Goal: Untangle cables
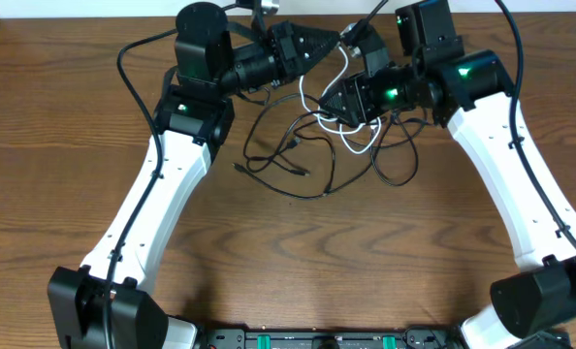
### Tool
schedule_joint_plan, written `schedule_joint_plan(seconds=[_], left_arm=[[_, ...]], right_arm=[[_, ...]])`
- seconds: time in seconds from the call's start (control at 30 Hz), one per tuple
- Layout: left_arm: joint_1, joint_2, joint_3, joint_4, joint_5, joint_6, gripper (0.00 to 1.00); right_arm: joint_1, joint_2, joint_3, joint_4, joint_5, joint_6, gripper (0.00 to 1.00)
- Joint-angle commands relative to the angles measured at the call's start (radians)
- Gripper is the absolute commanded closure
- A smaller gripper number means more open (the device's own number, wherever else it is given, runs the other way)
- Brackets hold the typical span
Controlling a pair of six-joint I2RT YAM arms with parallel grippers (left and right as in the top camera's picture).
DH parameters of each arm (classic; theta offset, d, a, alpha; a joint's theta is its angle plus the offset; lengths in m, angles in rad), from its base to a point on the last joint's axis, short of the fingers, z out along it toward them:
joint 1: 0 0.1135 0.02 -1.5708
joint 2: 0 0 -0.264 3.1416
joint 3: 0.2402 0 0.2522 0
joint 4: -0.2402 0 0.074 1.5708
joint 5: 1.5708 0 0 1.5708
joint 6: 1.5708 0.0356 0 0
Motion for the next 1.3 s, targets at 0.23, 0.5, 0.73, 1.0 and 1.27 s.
schedule_joint_plan(seconds=[0.23,0.5,0.73,1.0,1.27], left_arm=[[-0.007,-0.011,0.019,0.165,0.013,-0.209,0.92],[-0.007,-0.011,0.019,0.238,0.012,-0.301,0.93],[-0.003,-0.011,0.019,0.298,0.001,-0.363,0.92],[0.049,-0.011,0.019,0.242,0.112,-0.110,0.92],[0.099,-0.011,0.019,-0.653,-0.153,0.509,0.92]], right_arm=[[0.026,0.056,0.004,0.023,-0.010,0.064,0.64],[0.023,0.061,0.004,0.031,0.043,0.151,0.61],[0.023,0.064,0.004,0.027,0.100,0.219,0.60],[0.000,0.064,0.004,-0.011,0.164,0.218,0.56],[-0.124,0.064,0.004,-0.081,0.174,0.189,0.41]])
